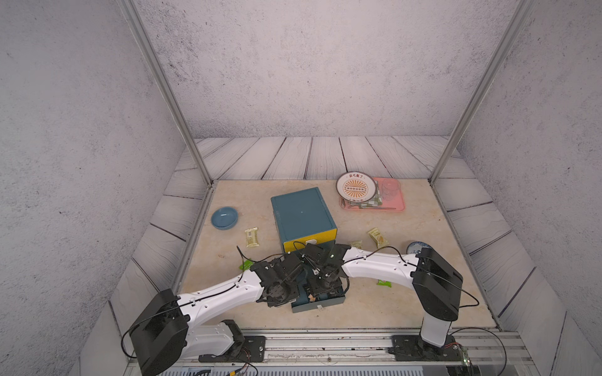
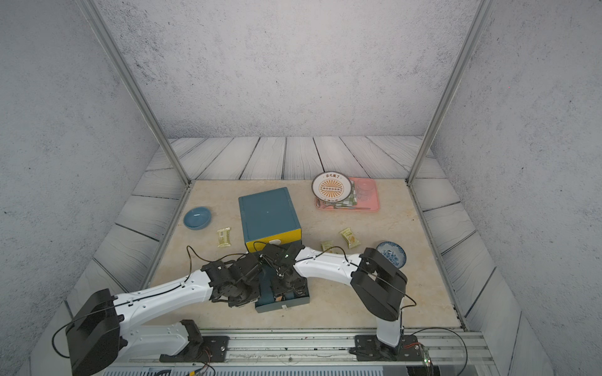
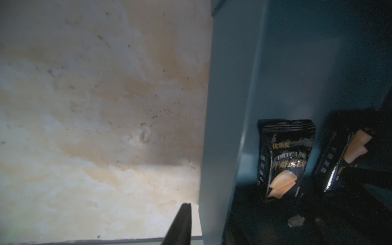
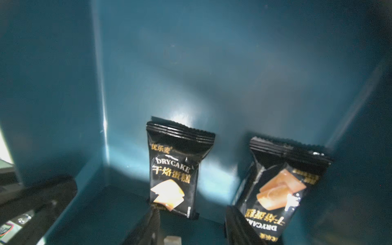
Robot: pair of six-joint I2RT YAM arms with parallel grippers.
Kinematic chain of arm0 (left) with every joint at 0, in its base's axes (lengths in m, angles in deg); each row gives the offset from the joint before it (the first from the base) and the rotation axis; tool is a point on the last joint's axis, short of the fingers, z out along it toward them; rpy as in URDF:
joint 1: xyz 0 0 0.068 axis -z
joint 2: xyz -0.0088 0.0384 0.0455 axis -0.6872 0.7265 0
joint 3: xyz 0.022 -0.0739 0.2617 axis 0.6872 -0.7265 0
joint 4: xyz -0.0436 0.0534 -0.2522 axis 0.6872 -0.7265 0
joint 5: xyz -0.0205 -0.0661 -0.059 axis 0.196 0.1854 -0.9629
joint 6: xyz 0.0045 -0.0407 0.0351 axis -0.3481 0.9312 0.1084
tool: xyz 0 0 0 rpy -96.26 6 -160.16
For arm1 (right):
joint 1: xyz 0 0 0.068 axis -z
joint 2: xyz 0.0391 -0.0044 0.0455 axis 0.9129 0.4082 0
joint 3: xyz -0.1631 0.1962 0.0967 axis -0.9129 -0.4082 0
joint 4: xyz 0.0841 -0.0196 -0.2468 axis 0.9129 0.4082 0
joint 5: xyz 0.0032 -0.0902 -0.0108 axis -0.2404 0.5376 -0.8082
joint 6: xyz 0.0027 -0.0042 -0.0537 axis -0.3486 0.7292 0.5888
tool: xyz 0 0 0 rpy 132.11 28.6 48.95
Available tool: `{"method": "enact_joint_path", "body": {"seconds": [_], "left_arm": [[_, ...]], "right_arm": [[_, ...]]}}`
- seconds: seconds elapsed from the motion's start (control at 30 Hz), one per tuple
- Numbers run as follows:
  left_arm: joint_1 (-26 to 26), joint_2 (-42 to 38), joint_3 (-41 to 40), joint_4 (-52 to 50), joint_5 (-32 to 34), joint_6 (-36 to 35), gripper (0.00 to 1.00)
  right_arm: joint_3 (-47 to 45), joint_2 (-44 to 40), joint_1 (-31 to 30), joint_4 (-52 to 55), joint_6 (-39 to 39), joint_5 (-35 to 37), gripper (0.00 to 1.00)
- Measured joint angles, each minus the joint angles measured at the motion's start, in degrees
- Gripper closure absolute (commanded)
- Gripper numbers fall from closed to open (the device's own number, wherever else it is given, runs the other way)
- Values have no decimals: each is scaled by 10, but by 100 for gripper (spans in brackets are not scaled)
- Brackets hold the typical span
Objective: Take the cookies out of the drawer
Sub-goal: Pick up the cookie from the drawer.
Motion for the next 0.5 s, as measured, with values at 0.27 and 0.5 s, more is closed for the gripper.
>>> {"method": "enact_joint_path", "body": {"seconds": [0.27, 0.5], "left_arm": [[2, 1, -2, 12, 14, 35, 85], [16, 5, -2, 17, 40, 61, 95]], "right_arm": [[9, 8, 3, 0, 0, -24, 42], [40, 25, 6, 18, 2, -52, 39]]}}
